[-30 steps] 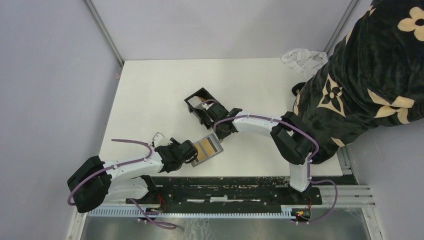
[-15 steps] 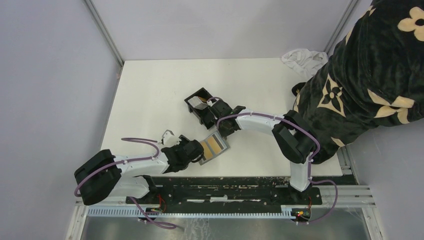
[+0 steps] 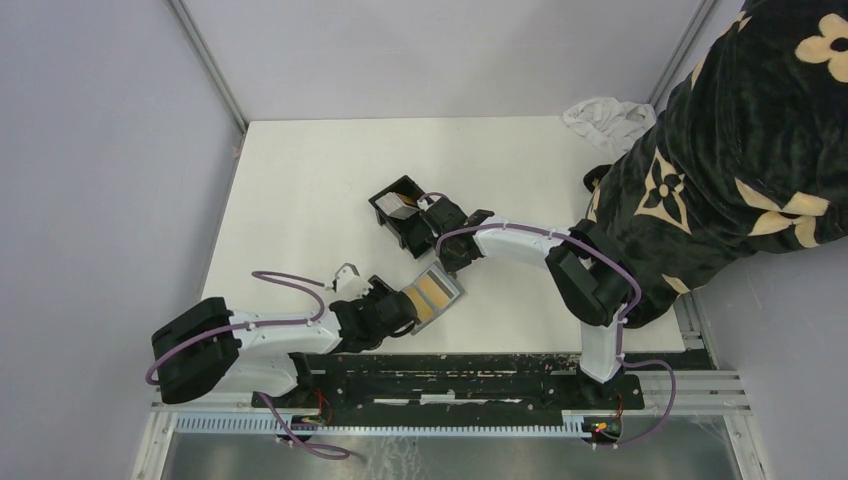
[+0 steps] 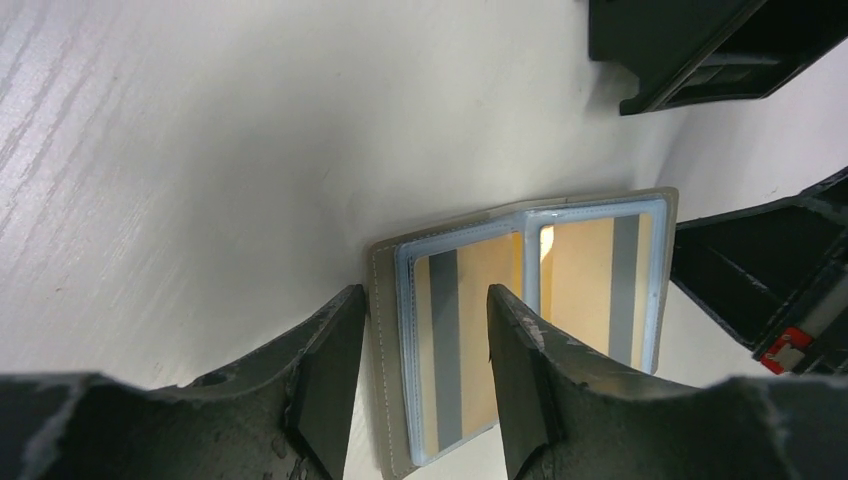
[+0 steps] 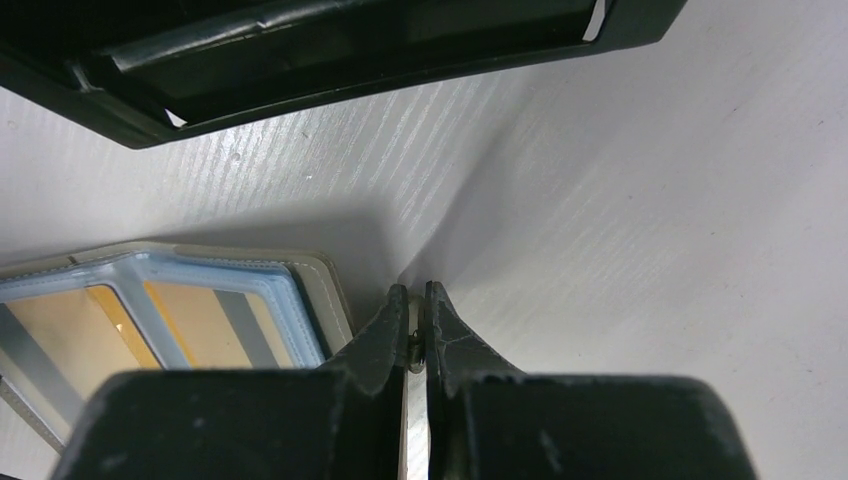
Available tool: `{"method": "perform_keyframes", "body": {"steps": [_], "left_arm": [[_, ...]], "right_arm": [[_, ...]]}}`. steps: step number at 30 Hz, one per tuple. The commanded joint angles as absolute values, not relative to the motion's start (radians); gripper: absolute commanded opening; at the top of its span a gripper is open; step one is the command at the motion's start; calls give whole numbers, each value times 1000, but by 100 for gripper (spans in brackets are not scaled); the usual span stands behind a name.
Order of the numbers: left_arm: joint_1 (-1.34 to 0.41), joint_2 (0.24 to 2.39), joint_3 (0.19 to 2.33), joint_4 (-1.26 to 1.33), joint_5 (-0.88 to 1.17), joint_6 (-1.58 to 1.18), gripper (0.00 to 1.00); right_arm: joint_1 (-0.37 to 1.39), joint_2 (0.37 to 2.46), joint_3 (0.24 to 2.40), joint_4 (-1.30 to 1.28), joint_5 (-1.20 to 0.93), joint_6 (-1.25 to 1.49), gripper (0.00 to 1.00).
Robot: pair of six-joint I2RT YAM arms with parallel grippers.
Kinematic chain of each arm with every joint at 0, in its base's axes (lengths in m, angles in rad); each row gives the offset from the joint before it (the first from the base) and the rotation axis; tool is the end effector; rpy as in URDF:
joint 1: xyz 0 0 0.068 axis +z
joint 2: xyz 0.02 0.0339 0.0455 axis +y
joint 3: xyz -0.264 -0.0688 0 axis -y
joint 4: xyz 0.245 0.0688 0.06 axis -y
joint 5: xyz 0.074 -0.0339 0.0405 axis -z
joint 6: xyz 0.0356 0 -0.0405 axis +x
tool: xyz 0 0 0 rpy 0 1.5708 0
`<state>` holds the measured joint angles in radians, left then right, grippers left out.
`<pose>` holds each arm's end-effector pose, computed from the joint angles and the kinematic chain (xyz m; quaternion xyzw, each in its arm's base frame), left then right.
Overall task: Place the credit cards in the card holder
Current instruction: Adjust the card holder at the center of the board.
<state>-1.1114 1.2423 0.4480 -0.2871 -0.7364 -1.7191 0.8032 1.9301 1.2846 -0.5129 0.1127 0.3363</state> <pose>0.1086 -0.1655 0.1421 -0.3540 0.8376 -0.1692 0.3800 0.2726 0.2768 0.1610 -0.2149 0.9534 0.0638 0.2019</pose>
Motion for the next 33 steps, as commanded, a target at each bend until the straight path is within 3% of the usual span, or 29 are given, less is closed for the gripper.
{"method": "perform_keyframes", "body": {"steps": [1,33], "left_arm": [[-1117,1239,536,-308,-838,-1727,56],[-1115,1420,731,-128,-904,-1601,57]], "right_arm": [[814,1892,1260,-520,83,355,1],[823,1876,1207,-507,37,388,1]]}}
